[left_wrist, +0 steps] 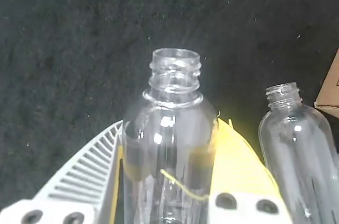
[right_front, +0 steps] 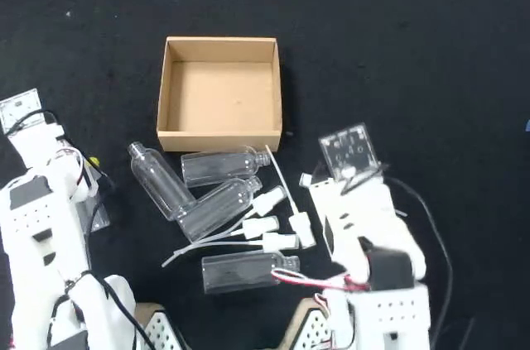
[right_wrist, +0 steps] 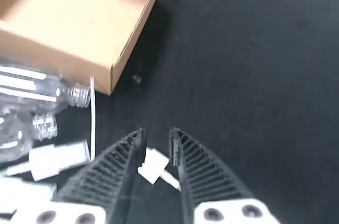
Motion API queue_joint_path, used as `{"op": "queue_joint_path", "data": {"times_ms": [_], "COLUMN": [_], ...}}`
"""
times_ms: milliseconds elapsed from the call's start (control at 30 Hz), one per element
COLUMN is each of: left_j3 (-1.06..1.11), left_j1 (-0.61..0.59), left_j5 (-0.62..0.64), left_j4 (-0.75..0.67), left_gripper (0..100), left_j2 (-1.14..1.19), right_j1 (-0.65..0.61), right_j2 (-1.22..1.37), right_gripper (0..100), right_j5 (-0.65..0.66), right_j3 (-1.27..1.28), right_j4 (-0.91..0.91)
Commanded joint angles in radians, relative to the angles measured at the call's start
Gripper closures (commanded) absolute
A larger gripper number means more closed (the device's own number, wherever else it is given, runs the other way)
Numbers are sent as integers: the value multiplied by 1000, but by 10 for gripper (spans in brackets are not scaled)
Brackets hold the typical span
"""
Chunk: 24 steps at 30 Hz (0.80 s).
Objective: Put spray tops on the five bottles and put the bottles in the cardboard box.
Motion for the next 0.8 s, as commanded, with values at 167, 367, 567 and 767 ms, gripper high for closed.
{"op": "queue_joint_path", "data": {"times_ms": [167,367,567,767], "left_j3": [117,142,142,142], "left_j1": [12,10,5,5], "left_j5": [12,92,135,181], "left_j4": [-212,-247,-250,-250], "left_gripper": [971,971,971,971], "left_j2": [-41,-44,-43,-35], "right_j1": [80,215,222,221], "right_j2": [433,605,651,657], "right_gripper": [927,926,926,799], "right_j5": [137,293,470,525], "right_j3": [-302,-476,-496,-479], "right_j4": [100,282,365,416]}}
